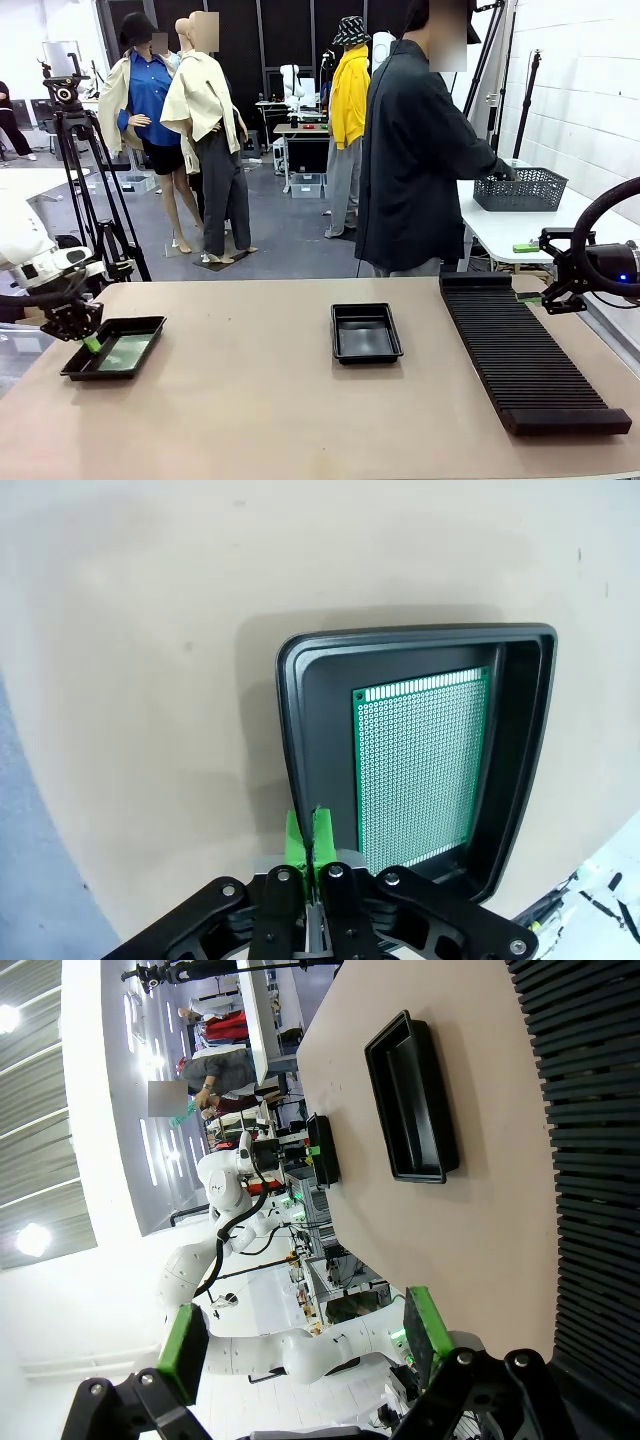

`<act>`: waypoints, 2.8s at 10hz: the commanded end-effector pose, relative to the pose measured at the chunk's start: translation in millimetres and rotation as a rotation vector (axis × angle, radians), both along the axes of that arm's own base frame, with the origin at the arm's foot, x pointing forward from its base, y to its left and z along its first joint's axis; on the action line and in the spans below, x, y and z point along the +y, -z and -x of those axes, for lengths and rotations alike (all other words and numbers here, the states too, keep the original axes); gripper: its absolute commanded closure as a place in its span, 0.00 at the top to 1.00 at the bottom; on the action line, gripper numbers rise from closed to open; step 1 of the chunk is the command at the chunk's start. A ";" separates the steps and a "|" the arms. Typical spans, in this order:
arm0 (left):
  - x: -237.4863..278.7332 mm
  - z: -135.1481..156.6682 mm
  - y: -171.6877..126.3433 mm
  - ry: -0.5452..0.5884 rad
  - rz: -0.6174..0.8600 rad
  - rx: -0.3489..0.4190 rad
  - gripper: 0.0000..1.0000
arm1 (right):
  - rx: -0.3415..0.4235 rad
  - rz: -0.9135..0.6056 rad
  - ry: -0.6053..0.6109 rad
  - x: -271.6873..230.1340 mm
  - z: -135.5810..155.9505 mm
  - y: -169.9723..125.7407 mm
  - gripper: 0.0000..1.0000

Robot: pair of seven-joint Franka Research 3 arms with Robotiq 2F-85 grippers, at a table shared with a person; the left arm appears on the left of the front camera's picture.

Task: Inspect and transfer BCBs to ESD trays.
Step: Pick up the ESD tray and place it on the left side of the table.

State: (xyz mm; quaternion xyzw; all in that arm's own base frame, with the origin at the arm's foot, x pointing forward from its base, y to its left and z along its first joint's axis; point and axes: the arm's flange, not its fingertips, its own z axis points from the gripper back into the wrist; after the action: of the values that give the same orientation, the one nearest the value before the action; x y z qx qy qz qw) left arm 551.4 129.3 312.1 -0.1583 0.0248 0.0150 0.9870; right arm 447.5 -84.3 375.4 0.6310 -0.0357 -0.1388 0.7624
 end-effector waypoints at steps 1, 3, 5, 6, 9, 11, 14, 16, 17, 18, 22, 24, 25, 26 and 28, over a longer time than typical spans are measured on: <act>15.0 -2.5 -3.6 -0.016 0.048 -0.010 0.00 | 0.000 -0.001 0.000 1.1 2.3 -0.6 1.00; 21.6 -0.3 -9.6 -0.022 0.042 -0.005 0.00 | 0.000 -0.001 0.000 1.1 2.3 -0.6 1.00; 24.7 -1.5 -16.2 -0.026 0.039 -0.015 0.00 | 0.000 -0.001 0.000 1.1 2.3 -0.6 1.00; 22.3 -3.4 -17.4 -0.024 0.032 -0.017 0.00 | 0.000 -0.001 0.000 1.1 2.3 -0.6 1.00; 17.8 -5.6 -20.2 -0.018 0.016 -0.016 0.11 | 0.000 -0.001 0.000 1.1 2.3 -0.6 1.00; 17.1 -5.9 -19.2 -0.016 0.010 -0.008 0.27 | 0.000 -0.001 0.000 1.1 2.3 -0.6 1.00; 17.3 -6.5 -19.4 -0.030 -0.001 -0.002 0.56 | 0.000 -0.001 0.000 1.1 2.3 -0.6 1.00; 16.1 -3.9 -31.7 -0.045 0.003 -0.002 0.87 | 0.000 -0.001 0.000 1.1 2.3 -0.6 1.00; 14.5 -2.2 -41.6 -0.054 0.032 -0.013 1.00 | 0.000 -0.001 0.000 1.1 2.3 -0.6 1.00; 13.0 0.2 -49.5 -0.054 0.044 -0.024 1.00 | 0.000 -0.001 0.000 1.1 2.3 -0.6 1.00; 8.7 1.4 -59.6 -0.065 0.036 -0.036 1.00 | 0.000 -0.001 0.000 1.1 2.3 -0.6 1.00; -2.0 -13.1 -64.3 -0.201 -0.003 -0.073 1.00 | 0.000 -0.001 0.000 1.1 2.3 -0.6 1.00; 11.0 -0.3 -60.3 -0.052 0.025 -0.043 1.00 | 0.000 -0.001 0.000 1.1 2.3 -0.6 1.00; 11.0 -0.3 -60.3 -0.052 0.025 -0.043 1.00 | 0.000 -0.001 0.000 1.1 2.3 -0.6 1.00; 11.0 -0.3 -60.3 -0.052 0.025 -0.043 1.00 | 0.000 -0.001 0.000 1.1 2.3 -0.6 1.00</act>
State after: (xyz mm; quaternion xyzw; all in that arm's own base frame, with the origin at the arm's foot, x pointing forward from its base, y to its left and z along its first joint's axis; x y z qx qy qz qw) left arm 553.9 136.7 371.4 -0.1685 -0.0033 0.0465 0.9846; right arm 447.5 -84.3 375.4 0.6310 -0.0357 -0.1388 0.7624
